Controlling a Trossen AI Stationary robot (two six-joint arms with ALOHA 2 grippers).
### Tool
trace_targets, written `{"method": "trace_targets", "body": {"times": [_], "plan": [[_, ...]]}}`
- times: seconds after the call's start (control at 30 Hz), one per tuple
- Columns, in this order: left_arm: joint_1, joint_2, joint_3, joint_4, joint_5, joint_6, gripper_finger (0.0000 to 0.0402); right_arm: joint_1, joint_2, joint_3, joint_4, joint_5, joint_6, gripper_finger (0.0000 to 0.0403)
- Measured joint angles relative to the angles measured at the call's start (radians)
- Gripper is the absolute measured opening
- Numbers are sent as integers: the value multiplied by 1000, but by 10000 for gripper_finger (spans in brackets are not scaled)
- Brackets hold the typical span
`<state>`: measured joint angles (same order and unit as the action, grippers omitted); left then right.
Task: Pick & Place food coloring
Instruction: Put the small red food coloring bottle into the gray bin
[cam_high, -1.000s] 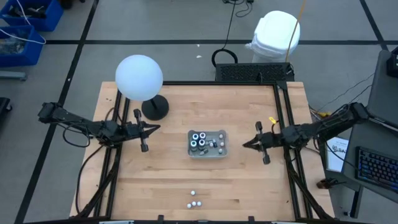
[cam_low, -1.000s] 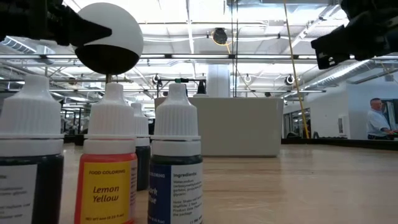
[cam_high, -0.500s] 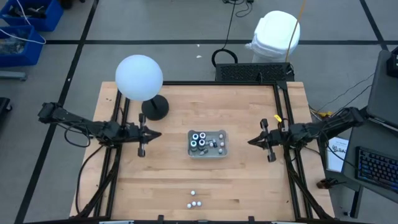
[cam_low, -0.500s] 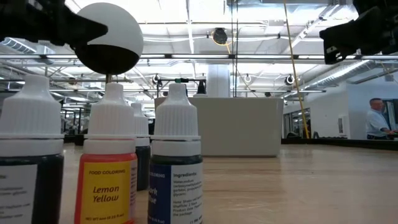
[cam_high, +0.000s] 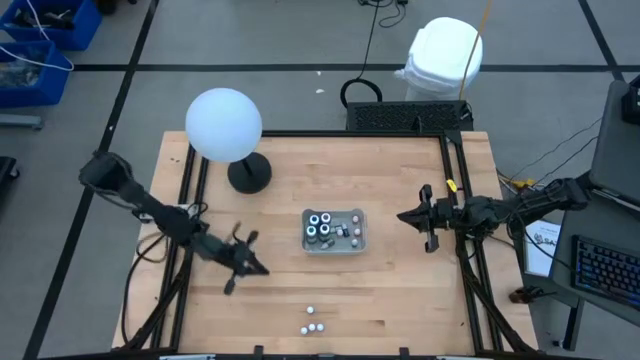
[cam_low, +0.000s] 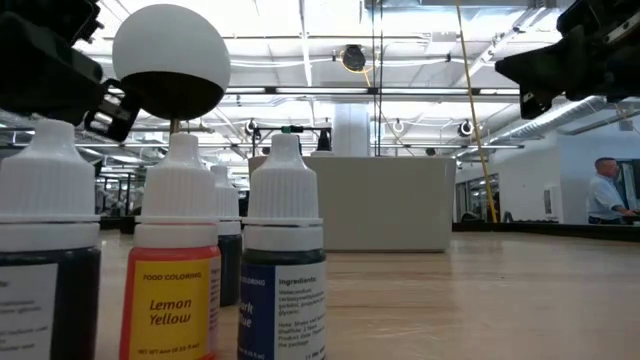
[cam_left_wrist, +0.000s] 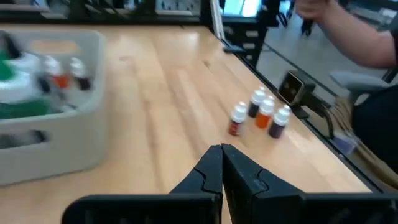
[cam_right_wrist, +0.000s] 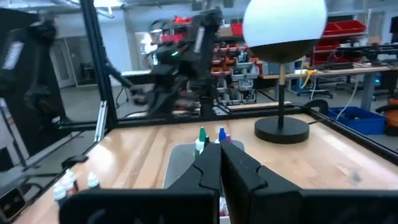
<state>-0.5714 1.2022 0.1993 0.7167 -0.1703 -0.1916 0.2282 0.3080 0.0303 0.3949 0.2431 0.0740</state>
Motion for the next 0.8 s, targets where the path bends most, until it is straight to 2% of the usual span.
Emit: {"method": "trace_targets", "body": {"times": [0.1, 0.2, 0.37, 0.63, 0.8], "plan": [[-68, 160, 84, 38, -67, -24, 10, -7, 0, -1, -4, -3, 21, 1], [-106, 293, 195, 2, -98, 19, 10, -7, 2, -2, -9, -4, 23, 1], [-86, 419, 362, -126, -89, 135, 37, -7, 6, -2, -18, -8, 23, 1], [39, 463, 509, -173, 175, 207, 159, -7, 8, -3, -36, -8, 27, 1], [49, 583, 639, -264, 218, 272, 192, -7, 8, -3, -35, -9, 27, 1]]}}
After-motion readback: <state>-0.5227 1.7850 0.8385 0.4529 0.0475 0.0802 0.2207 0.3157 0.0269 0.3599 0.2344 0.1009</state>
